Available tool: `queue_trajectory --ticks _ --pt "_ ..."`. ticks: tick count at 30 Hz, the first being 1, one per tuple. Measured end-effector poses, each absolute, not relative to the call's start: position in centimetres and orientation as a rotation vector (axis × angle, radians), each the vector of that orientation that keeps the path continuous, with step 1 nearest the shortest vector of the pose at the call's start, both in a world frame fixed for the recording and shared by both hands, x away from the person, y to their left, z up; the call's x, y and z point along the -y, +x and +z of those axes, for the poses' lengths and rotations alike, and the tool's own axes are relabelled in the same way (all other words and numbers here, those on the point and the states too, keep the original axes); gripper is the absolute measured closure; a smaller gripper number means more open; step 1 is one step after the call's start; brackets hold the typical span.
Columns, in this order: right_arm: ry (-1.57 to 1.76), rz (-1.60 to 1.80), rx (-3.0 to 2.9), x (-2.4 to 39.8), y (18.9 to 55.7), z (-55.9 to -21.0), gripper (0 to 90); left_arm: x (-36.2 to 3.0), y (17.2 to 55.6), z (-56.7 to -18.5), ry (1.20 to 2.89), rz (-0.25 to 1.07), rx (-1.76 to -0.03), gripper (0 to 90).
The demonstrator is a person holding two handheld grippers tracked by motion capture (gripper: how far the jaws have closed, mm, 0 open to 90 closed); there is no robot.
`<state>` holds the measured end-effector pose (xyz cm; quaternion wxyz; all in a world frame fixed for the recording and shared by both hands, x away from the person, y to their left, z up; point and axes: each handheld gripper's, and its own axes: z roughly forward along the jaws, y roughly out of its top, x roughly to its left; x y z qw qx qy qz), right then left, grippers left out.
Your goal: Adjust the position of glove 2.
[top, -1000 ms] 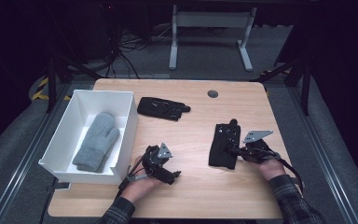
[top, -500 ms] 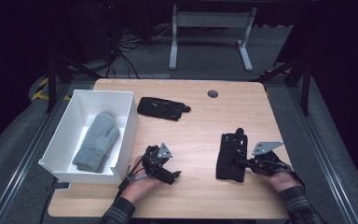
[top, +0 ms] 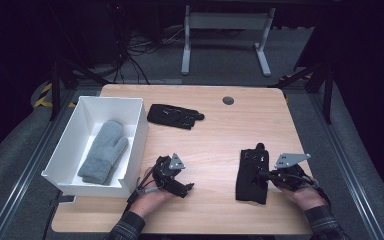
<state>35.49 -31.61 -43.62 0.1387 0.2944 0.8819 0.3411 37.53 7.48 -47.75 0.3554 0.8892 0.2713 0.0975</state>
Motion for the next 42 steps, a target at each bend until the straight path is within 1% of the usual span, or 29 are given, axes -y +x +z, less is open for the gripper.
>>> queue_trajectory --ticks 5,9,12,18,27,30,31,32,36,39,40,41,42 --pt "0.867 0.986 -2.530 31.1 37.2 -43.6 90.0 -7.5 37.5 -47.7 2.298 0.252 -0.700 0.2" --pt "0.871 0.948 -2.560 30.4 38.6 -44.5 90.0 -7.5 37.6 -47.7 2.297 0.252 -0.699 0.2" --pt "0.864 0.953 -2.578 30.1 38.9 -44.9 90.0 -7.5 37.6 -47.7 2.297 0.253 -0.699 0.1" --pt "0.812 0.967 -2.611 29.5 38.1 -44.9 90.0 -7.5 37.6 -47.7 2.297 0.253 -0.699 0.1" --pt "0.687 1.004 -2.698 28.1 35.6 -45.0 90.0 -7.5 37.6 -47.8 2.297 0.252 -0.699 0.1" --pt "0.691 1.011 -2.705 28.1 35.6 -45.0 89.0 -7.5 37.6 -47.8 2.297 0.253 -0.698 0.1" --pt "0.696 1.023 -2.703 28.1 35.6 -45.0 82.5 -7.5 37.6 -47.8 2.296 0.253 -0.699 0.1" --pt "0.715 1.033 -2.691 28.3 35.7 -44.8 78.9 -7.5 37.6 -47.8 2.297 0.252 -0.700 0.1" --pt "0.769 1.058 -2.608 29.1 35.9 -44.0 68.9 -7.5 37.6 -47.8 2.297 0.253 -0.700 0.1" --pt "0.856 1.024 -2.497 30.3 36.4 -43.8 56.2 -7.5 37.5 -47.7 2.297 0.252 -0.701 0.1" --pt "0.888 1.016 -2.468 30.7 36.6 -43.9 50.2 -7.5 37.6 -47.7 2.298 0.253 -0.700 0.1" --pt "0.888 1.016 -2.468 30.7 36.6 -43.9 50.2 -7.5 37.6 -47.7 2.298 0.253 -0.700 0.1" --pt "0.926 0.998 -2.424 31.2 36.8 -44.0 47.8 -7.5 37.6 -47.7 2.297 0.252 -0.700 0.1"
